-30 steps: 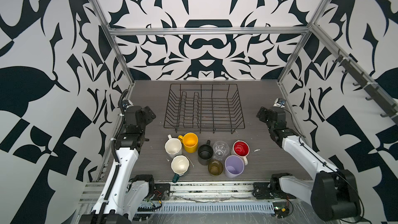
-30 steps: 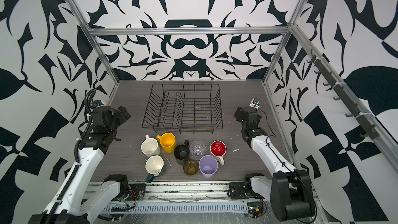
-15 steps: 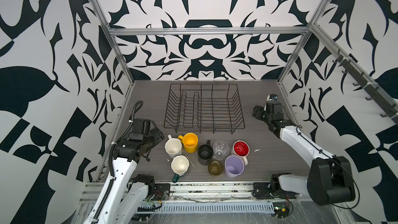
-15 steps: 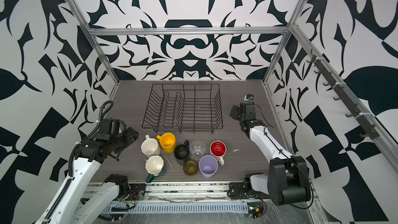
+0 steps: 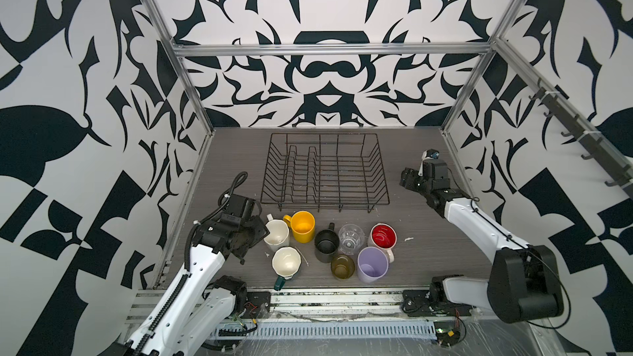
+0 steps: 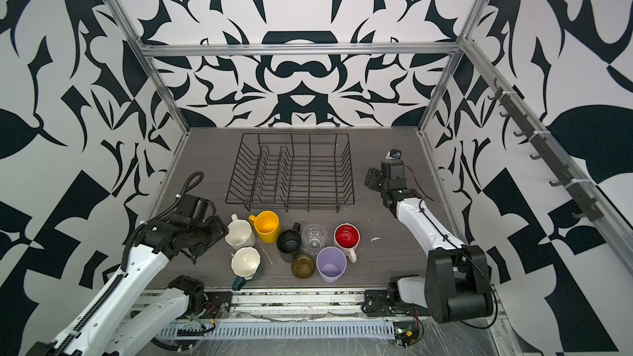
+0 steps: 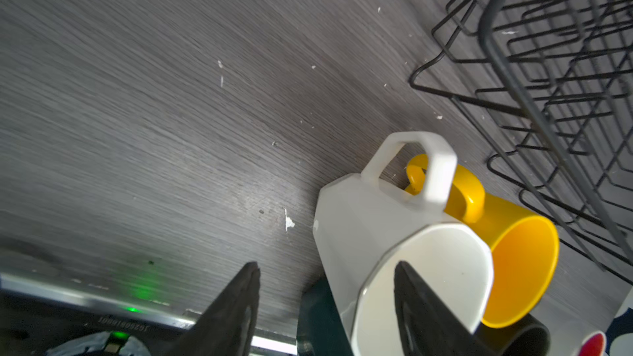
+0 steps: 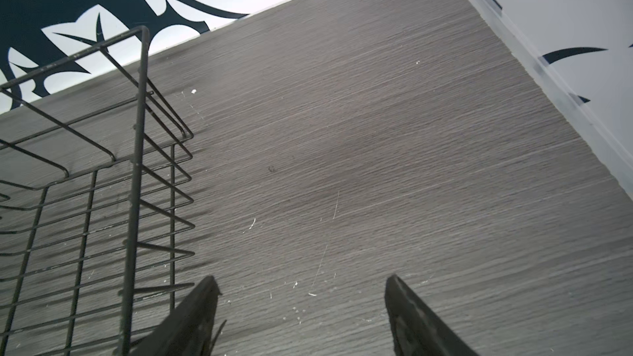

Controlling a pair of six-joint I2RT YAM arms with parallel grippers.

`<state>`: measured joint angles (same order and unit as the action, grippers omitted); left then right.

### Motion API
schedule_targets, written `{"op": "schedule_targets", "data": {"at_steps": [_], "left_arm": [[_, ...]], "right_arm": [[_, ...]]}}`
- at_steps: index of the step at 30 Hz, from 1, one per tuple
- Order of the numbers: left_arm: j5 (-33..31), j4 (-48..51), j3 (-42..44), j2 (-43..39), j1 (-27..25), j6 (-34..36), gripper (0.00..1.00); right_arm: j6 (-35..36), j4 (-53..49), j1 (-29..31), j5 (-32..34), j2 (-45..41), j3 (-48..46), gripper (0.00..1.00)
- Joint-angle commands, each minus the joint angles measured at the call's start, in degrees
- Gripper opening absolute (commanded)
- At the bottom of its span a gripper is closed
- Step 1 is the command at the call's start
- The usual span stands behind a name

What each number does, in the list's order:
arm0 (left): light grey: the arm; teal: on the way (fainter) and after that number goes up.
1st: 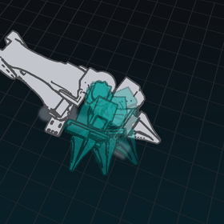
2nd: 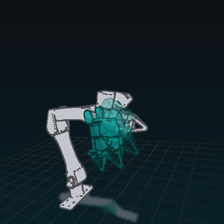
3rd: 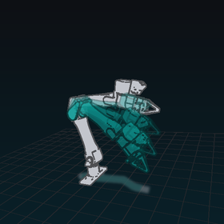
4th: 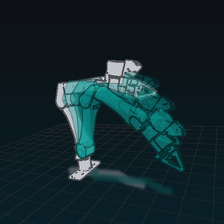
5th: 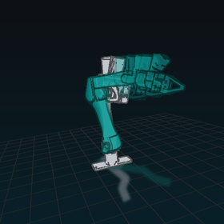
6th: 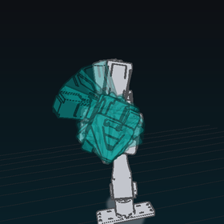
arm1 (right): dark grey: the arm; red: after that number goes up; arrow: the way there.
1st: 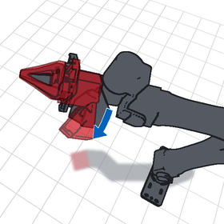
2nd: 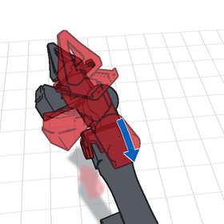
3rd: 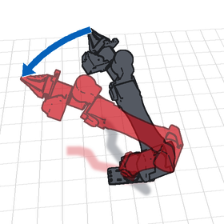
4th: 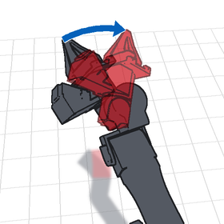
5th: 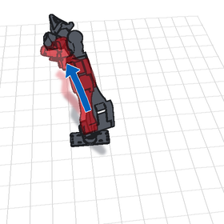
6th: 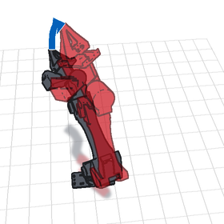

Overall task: Load the cups into the dish rack
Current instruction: 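Lower the left gripper onto the white mug beside the yellow mug, then grasp the white mug rim with the left gripper and lift it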

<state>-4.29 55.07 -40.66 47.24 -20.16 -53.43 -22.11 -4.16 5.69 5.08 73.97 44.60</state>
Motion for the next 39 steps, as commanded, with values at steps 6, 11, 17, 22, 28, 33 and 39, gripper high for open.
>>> {"op": "schedule_targets", "data": {"at_steps": [6, 11, 17, 22, 28, 33, 39], "left_arm": [[-1.2, -4.7, 1.4, 4.5, -1.1, -1.6, 0.63], [-2.0, -7.6, 1.9, 7.0, -1.1, -1.2, 0.60], [-1.6, -10.1, 1.8, 9.6, -1.1, -0.7, 0.52], [-1.1, -10.0, 2.3, 9.5, -1.1, -0.6, 0.40], [-0.5, -8.7, 3.9, 6.6, -1.1, -1.7, 0.38], [0.1, -6.9, 4.8, 4.8, -1.1, -2.4, 0.35], [0.5, -5.5, 4.8, 4.0, -1.1, -1.9, 0.27]], "right_arm": [[0.3, 0.3, 0.0, -1.1, 0.2, 2.2, 0.78], [0.2, 0.4, 0.1, -1.6, 0.4, 2.0, 0.78], [0.2, 0.6, 0.0, -1.7, 0.5, 2.0, 0.78], [0.3, 0.6, 0.0, -1.7, 0.3, 2.1, 0.78], [0.3, 0.6, 0.0, -1.8, 0.1, 2.1, 0.78], [0.0, 0.9, 0.0, -2.7, 0.6, 2.2, 0.78], [-0.1, 0.9, 0.0, -2.8, 0.3, 2.0, 0.78]]}}
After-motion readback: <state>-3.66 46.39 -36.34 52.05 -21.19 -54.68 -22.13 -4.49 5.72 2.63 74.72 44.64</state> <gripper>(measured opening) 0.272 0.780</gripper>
